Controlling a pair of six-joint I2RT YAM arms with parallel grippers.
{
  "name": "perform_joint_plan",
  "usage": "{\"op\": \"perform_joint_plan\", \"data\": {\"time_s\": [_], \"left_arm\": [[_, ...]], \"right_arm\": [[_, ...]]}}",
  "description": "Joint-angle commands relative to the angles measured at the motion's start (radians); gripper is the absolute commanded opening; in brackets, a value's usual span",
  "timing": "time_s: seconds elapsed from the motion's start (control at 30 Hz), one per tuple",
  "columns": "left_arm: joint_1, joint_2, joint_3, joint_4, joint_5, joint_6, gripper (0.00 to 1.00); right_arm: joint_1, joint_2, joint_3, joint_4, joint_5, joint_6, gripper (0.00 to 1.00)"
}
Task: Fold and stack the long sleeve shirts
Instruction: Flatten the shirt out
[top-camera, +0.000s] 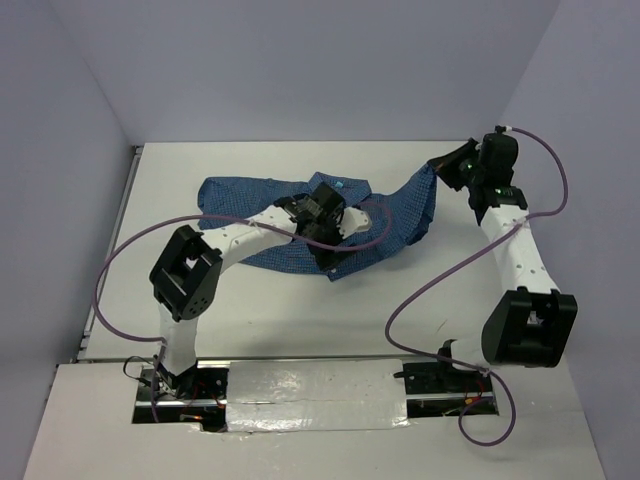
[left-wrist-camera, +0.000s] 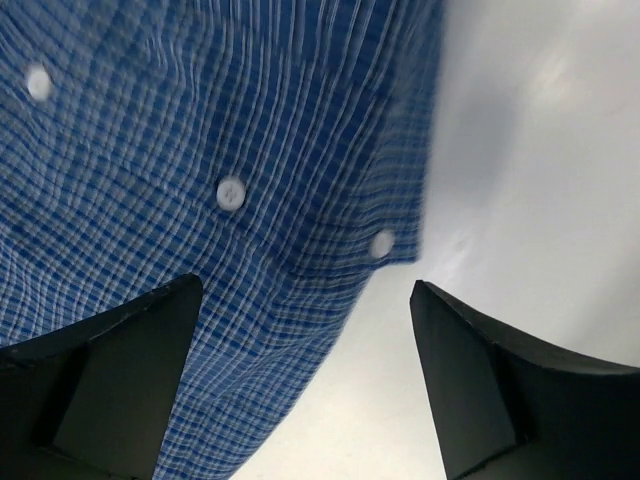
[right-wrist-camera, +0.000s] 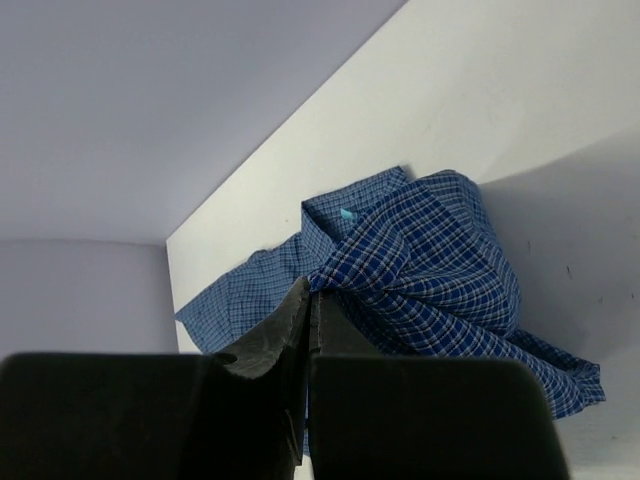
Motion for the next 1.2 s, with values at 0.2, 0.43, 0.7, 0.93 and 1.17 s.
{"op": "perform_joint_plan", "data": {"time_s": [0.2, 0.43, 0.7, 0.93, 1.17], "left_arm": [[-0.015, 0.035, -0.254, 0.220, -0.262, 0.146, 0.98], [0.129, -0.010, -0.270, 0.309, -0.330, 0.088, 0.00], [0.503, -0.380, -0.058, 0.119, -0.206, 0.311, 0.00], [0.600, -0.331, 0.316, -0.036, -0.010, 0.526, 0.00], [0.513, -0.103, 0.310, 0.079, 0.129, 0.374, 0.36]], "right_arm": [[0.020, -0.116, -0.055, 0.054, 0.007, -0.073, 0.00], [0.221, -0.174, -0.078, 0.016, 0.071, -0.196, 0.00], [0.716, -0.290, -0.024, 0.112, 0.000, -0.400, 0.00], [0.935, -0.243, 0.096, 0.264, -0.028, -0.371, 0.00], [0.791, -0.263, -0.034, 0.200, 0.120, -0.195, 0.00]]}}
